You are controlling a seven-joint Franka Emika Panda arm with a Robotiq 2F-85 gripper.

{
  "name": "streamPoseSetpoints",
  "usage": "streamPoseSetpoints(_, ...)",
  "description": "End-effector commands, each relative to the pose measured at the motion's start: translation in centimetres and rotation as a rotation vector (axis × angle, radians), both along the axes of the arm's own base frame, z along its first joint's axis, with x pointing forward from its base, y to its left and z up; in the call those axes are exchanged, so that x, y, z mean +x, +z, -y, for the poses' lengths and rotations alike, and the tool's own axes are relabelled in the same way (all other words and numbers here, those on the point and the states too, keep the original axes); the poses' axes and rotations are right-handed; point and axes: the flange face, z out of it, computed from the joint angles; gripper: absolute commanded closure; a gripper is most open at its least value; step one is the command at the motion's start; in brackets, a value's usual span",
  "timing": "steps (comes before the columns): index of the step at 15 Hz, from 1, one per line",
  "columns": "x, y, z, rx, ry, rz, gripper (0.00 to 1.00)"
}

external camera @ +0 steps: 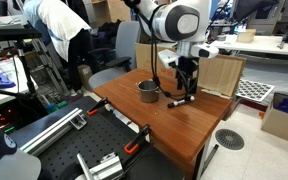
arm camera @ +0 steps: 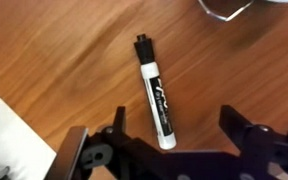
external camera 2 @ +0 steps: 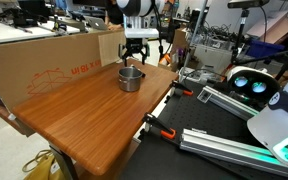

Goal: Put the marker in the pot

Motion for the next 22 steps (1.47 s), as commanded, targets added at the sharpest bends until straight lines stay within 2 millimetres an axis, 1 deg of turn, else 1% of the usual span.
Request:
streamPoseSetpoints(1, 1.7, -1.5, -0.4, -0.064, -0.008, -0.013, 0.00)
streamPoseSetpoints(5, 2.4, -2.9, -1.0, -0.113, -0.015, -0.033, 0.00)
streamPoseSetpoints(7, 2.6, -3.4, -1.1, -0.134, -0.014, -0.033, 0.00)
streamPoseSetpoints(8, 2.8, -3.4, -1.3, -0.141, -0.009, -0.025, 0.25)
streamPoseSetpoints(9, 2.8, -3.5, -1.3, -0.145, -0.006, -0.027, 0.26)
streamPoseSetpoints(10, 3.0, -3.5, -1.4, -0.142, -0.002, -0.024, 0.32)
streamPoseSetpoints(11, 3.1, -3.4, -1.5, -0.141, -0.001, -0.020, 0.42)
streamPoseSetpoints(14, 3.2, -3.3, -1.4, -0.130, 0.002, -0.015, 0.64)
streamPoseSetpoints(17, 2.9, -3.0, -0.8, -0.123, -0.006, -0.020, 0.84)
streamPoseSetpoints(18, 2.9, -2.9, -0.6, -0.118, -0.008, -0.018, 0.92)
streamPoseSetpoints(19, 2.8, -2.8, -0.5, -0.116, -0.010, -0.017, 0.98)
streamPoseSetpoints(20, 2.8, -2.8, -0.6, -0.113, -0.008, -0.015, 0.94)
streamPoseSetpoints(22, 2.7, -2.4, -0.7, -0.110, -0.009, -0.002, 0.94)
